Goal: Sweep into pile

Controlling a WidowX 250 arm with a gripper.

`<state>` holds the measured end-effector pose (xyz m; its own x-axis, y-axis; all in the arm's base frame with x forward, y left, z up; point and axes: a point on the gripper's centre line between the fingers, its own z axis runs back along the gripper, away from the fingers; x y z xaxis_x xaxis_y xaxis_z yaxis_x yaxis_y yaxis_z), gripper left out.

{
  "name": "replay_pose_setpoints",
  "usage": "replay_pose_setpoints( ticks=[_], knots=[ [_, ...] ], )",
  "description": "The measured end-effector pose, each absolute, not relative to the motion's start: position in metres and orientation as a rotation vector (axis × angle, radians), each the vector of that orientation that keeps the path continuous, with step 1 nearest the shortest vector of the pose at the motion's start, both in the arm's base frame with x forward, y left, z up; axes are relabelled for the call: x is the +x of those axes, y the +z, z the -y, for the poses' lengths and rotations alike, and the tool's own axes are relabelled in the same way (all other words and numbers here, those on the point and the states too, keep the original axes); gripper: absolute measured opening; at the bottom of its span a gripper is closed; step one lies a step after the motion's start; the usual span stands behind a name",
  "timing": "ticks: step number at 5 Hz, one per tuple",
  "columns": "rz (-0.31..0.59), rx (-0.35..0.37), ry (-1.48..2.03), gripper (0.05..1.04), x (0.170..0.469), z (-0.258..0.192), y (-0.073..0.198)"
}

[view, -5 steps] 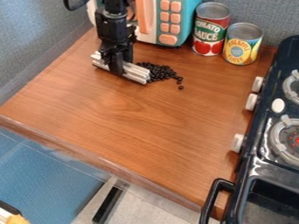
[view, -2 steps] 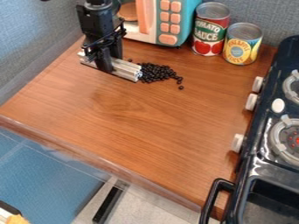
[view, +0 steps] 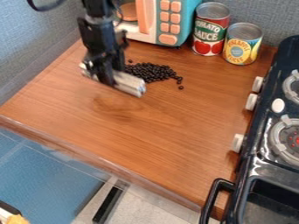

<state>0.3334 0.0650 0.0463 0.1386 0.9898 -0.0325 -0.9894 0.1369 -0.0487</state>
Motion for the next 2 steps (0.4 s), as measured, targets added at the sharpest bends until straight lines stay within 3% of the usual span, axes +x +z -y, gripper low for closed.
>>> replay_pose_setpoints(
  ticks=[2],
  knots=[
    [-0.006, -0.015, 1.502, 0.431, 0.328, -0.044, 0.017]
  ],
)
